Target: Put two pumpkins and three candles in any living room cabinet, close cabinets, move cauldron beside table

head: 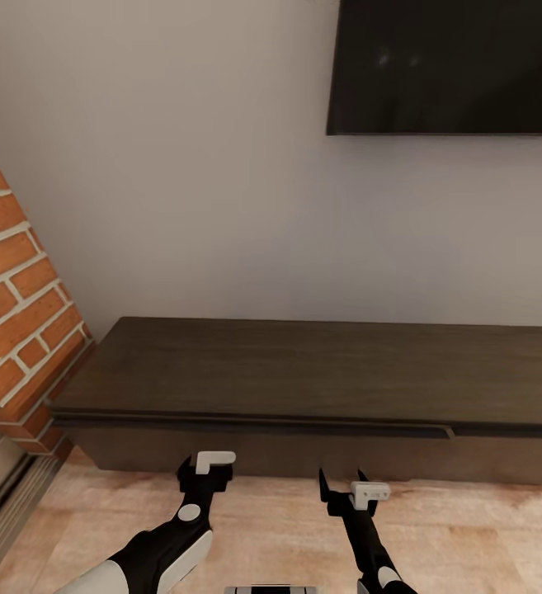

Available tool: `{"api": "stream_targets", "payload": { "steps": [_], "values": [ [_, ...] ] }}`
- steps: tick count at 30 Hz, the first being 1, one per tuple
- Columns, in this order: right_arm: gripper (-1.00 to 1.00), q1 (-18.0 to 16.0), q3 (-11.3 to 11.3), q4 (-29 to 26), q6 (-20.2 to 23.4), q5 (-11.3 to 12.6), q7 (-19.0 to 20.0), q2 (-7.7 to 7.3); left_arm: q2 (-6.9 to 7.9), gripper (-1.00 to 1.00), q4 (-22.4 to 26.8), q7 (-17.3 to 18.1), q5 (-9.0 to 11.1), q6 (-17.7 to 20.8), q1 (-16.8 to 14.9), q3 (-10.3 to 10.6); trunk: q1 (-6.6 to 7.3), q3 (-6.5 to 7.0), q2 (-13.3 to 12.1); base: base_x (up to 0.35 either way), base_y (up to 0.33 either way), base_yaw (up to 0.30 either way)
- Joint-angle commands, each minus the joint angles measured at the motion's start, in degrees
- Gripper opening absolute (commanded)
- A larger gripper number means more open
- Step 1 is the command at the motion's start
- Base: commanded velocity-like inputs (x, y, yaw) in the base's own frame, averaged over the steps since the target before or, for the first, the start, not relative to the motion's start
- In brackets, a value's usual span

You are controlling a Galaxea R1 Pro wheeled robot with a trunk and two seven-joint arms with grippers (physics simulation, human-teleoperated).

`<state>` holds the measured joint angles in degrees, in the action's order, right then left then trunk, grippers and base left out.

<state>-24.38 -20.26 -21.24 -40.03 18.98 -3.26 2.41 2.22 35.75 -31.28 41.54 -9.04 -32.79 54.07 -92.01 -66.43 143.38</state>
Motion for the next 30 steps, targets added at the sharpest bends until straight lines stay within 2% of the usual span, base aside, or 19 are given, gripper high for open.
{"api": "stream_targets", "payload": {
  "steps": [1, 12, 15, 17, 18, 19, 23, 27, 30],
  "values": [
    [1.00, -0.1, -0.5, 0.1, -0.2, 0.4, -0.3, -0.03, 0.07, 1.00, 0.1, -0.4, 0.6, -0.3, -0.1, 0.5, 0.03, -0.05, 0.0, -0.193, 0.000, 0.000],
    [1.00, -0.1, -0.5, 1.8, -0.2, 0.4, -0.3, 0.05, 0.06, 1.00, 0.2, -0.4, 1.1, -0.1, -0.1, 0.2, 0.03, -0.05, 0.0, -0.259, -0.058, 0.000],
    [1.00, -0.1, -0.5, 1.8, -0.2, 0.4, -0.3, 0.05, 0.20, 1.00, 2.4, -0.5, 1.2, 1.3, -0.1, -0.1, 0.03, -0.05, 0.0, -0.248, -0.121, 0.000],
    [1.00, -0.1, -0.5, 1.8, -0.1, 0.4, -0.4, 0.05, 0.29, 1.00, 4.8, -0.6, 1.2, 4.0, -0.1, -0.1, 0.03, -0.05, 0.0, -0.208, -0.117, 0.000],
    [1.00, -0.1, -0.5, 1.8, 0.4, 0.4, -0.5, 0.02, 0.51, 1.00, 7.9, -0.8, 1.1, 7.8, -0.1, -0.1, 0.03, -0.05, 0.0, -0.175, -0.071, 0.000],
    [1.00, -0.1, -0.5, 1.8, 0.8, 0.4, -0.5, 0.01, 0.62, 1.00, 9.0, -0.8, 1.1, 9.2, -0.1, -0.1, 0.03, -0.05, 0.0, -0.168, -0.057, 0.000],
    [1.00, -0.1, -0.4, 1.3, 5.0, 0.5, -0.6, -0.03, 1.34, 1.00, 14.6, -0.9, 1.3, 16.5, -0.1, -0.2, 0.03, -0.05, 0.0, -0.202, -0.024, 0.000],
    [1.00, -0.3, -0.3, 1.0, 9.4, 0.6, -0.8, -0.03, 1.56, 1.00, 18.3, -1.0, 1.4, 20.1, -0.1, 0.0, 0.03, -0.05, 0.0, -0.120, -0.005, 0.000],
    [1.00, -0.4, -0.1, -0.9, 15.0, 0.9, -0.9, -0.13, 1.49, 1.00, 19.6, -1.0, 1.5, 22.2, -0.1, -0.1, 0.11, 0.62, 0.0, -0.024, -0.001, 0.000]
  ]
}}
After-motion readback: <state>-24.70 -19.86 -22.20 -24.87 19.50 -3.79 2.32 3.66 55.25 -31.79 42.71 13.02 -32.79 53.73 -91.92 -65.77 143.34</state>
